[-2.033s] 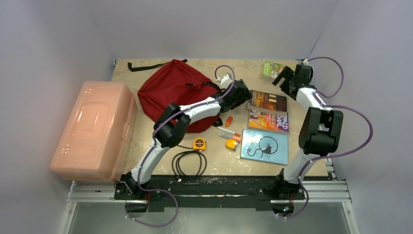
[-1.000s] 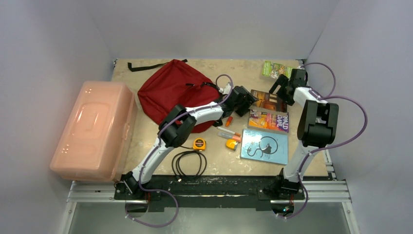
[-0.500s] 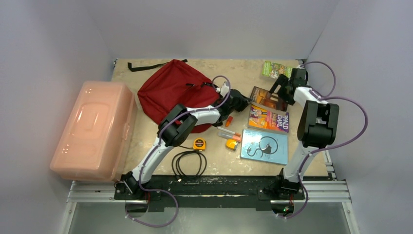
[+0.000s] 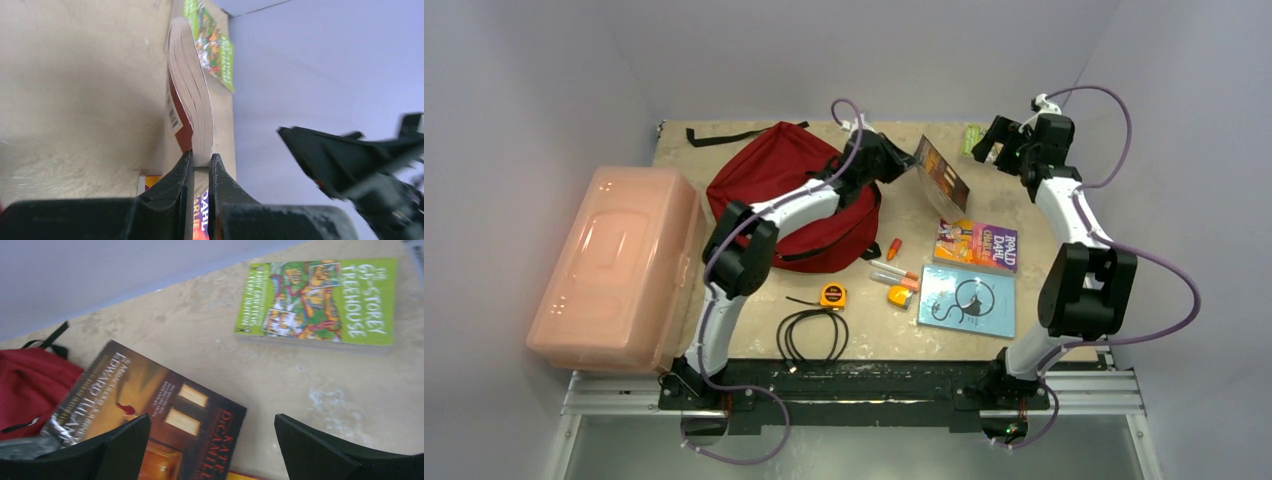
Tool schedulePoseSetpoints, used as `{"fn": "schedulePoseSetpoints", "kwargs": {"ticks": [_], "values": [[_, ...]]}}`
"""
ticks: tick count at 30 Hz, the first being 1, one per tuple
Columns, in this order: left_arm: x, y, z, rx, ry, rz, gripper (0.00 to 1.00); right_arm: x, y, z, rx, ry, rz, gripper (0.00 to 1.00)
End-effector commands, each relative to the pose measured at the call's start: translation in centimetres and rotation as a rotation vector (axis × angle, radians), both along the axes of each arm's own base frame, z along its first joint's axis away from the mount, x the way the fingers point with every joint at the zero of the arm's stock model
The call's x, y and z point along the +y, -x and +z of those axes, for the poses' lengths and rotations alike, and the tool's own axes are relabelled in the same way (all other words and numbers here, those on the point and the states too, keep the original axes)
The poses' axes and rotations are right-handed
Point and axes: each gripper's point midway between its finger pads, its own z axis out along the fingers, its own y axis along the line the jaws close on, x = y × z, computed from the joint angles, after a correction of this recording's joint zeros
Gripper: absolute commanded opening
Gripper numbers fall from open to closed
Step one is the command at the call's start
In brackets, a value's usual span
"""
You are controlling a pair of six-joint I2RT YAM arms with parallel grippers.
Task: Pack the student bag
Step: Pick up the book from the center of the board.
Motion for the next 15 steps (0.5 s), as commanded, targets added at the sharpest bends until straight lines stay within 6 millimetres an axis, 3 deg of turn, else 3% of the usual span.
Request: {"fn": "schedulePoseSetpoints", "kwargs": {"ticks": [1,7,12,15], "values": [[3.5,2.5,10.5,-0.239,-0.061,-0.142,0.00,4.0,-0.5,2.1,-0.124,-0.092,0.203,0.99],[7.4,7.3,14.7,-0.350,-0.301,-0.329,0.00,9.4,1.1,5.6,-0.321,-0.120,0.383,0.99],[12.4,11.6,17.4,-0.457,-0.464,-0.403,0.00,13.1,1.7,7.7,-0.387,-0.180,0.575,0.99],[14.9,13.7,19.3,-0.533,-0.513,-0.429,0.00,15.5,3.3,8.4,-0.417,-0.265,0.738,0.99]]}}
